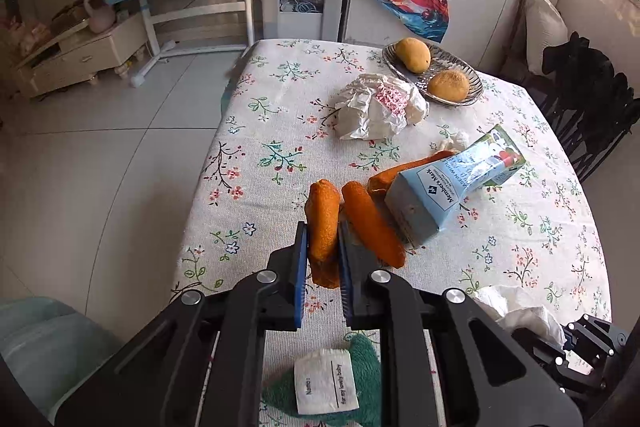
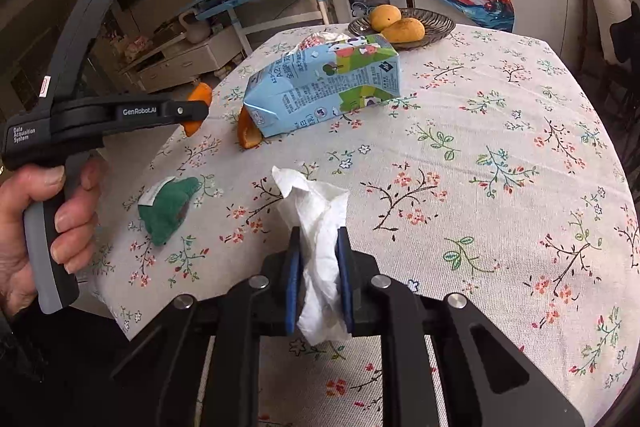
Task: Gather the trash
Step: 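Grasp the orange peel strip with the left gripper while the right gripper holds the tissue, then drop the white tissue into the yellow bucket with the right gripper while the left holds the peel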
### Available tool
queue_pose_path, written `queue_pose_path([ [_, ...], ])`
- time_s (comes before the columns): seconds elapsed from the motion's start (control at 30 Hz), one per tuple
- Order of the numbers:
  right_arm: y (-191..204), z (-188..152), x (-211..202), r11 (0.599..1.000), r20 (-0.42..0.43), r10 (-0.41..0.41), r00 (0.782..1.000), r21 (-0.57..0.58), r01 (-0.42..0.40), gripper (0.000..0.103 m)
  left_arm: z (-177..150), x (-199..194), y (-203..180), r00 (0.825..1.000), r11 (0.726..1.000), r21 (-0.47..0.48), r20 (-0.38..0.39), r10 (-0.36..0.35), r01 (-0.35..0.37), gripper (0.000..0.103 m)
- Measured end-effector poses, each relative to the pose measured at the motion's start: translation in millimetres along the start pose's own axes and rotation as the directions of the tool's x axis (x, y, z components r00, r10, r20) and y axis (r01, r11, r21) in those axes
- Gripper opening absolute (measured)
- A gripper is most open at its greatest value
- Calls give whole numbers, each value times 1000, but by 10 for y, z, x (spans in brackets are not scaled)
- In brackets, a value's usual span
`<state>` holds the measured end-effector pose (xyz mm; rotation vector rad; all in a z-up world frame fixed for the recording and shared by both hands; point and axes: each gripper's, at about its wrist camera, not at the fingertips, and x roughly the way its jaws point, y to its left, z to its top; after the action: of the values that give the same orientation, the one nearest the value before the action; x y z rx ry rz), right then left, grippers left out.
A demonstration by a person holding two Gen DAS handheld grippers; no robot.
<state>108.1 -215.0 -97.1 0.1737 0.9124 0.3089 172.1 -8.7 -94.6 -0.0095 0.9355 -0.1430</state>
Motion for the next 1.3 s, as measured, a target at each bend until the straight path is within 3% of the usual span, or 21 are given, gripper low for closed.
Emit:
queue_pose_path([
  [0.2,46,-22,-251,998,63,59,996,29,-61,17,-187,-572,-19,994,1000,-7,110,-20,21,14],
  [0.43,170,-133,-568,994,139,105,985,13,-108,17,-628,-1129,-172,977,999,33,207,-42,36,14],
  [0.8,244,-395,-862,990,170,133,976,22,-139,17,-1391,-1663,-307,965,997,71,262,-30,12,14],
  [1.3,431,-920,-1137,992,124,126,984,10,-129,17,-1784,-2017,-172,951,999,13,307,-36,34,14],
])
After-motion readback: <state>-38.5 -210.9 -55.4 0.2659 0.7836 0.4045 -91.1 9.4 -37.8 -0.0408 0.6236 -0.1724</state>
